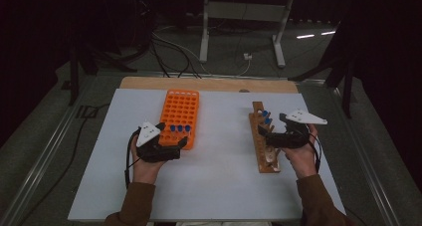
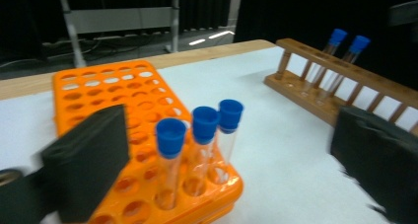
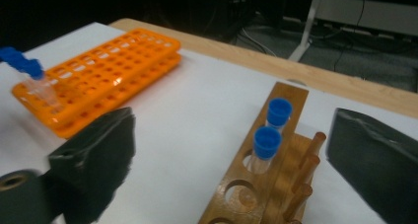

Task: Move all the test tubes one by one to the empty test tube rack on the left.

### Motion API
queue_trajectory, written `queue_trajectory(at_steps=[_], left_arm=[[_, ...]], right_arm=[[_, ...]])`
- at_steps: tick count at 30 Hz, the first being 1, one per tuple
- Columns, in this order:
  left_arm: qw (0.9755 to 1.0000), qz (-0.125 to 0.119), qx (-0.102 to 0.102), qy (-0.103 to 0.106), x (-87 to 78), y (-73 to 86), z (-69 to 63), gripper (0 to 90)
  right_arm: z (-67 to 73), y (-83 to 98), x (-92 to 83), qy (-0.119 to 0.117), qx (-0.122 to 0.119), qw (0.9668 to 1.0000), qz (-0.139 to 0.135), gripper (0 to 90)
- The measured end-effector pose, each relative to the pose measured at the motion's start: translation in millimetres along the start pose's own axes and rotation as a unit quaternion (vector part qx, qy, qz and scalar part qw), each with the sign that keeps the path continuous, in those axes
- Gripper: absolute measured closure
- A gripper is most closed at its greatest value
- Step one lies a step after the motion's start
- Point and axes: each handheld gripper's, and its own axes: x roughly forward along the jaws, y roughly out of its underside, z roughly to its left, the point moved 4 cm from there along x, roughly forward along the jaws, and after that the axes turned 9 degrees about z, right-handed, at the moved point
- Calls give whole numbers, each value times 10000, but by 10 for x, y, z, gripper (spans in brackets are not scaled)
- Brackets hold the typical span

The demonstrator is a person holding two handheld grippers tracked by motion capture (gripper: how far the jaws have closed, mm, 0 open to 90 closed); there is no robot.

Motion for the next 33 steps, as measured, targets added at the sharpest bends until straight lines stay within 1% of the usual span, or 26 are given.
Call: queue_trajectory(at_steps=[1, 4, 5, 6, 8, 10, 15, 18, 22, 24, 25, 29, 33], left_arm=[[10000, -7, 7, 36, 2, 1, -6, 8], [10000, -16, 18, 46, 2, 1, -14, 7], [10000, -40, 21, 45, -2, -2, -16, 7], [10000, -35, 29, 36, -5, -4, -18, 7], [10000, -40, 59, 34, -9, -7, -20, 7], [10000, -35, 48, 60, -4, -5, -25, 7], [9999, 16, 76, 67, 13, 0, -35, 7], [9999, 31, 83, 80, 16, 2, -39, 8], [9999, 35, 87, 82, 21, 2, -41, 7], [9999, 42, 89, 80, 24, 3, -43, 8], [9999, 44, 91, 81, 24, 3, -44, 8], [9999, 39, 97, 68, 22, 3, -41, 8], [9999, 44, 92, 63, 22, 4, -37, 8]], right_arm=[[-16, 9, 36, 66, -22, 10000, 47, 81], [-62, 40, 155, 256, -99, 9993, 235, 171], [-77, 52, 193, 316, -95, 9990, 306, 209], [-92, 61, 228, 344, -89, 9987, 353, 273], [-116, 81, 287, 363, -108, 9982, 455, 416], [-132, 98, 332, 345, -114, 9981, 507, 537], [-151, 122, 422, 338, -123, 9973, 643, 739], [-166, 124, 457, 332, -124, 9973, 642, 756], [-186, 124, 473, 318, -21, 9977, 605, 757], [-190, 137, 489, 319, -18, 9972, 683, 759], [-190, 138, 492, 310, -18, 9973, 658, 760], [-182, 133, 489, 315, -41, 9970, 704, 766], [-197, 135, 475, 332, -10, 9970, 702, 768]])
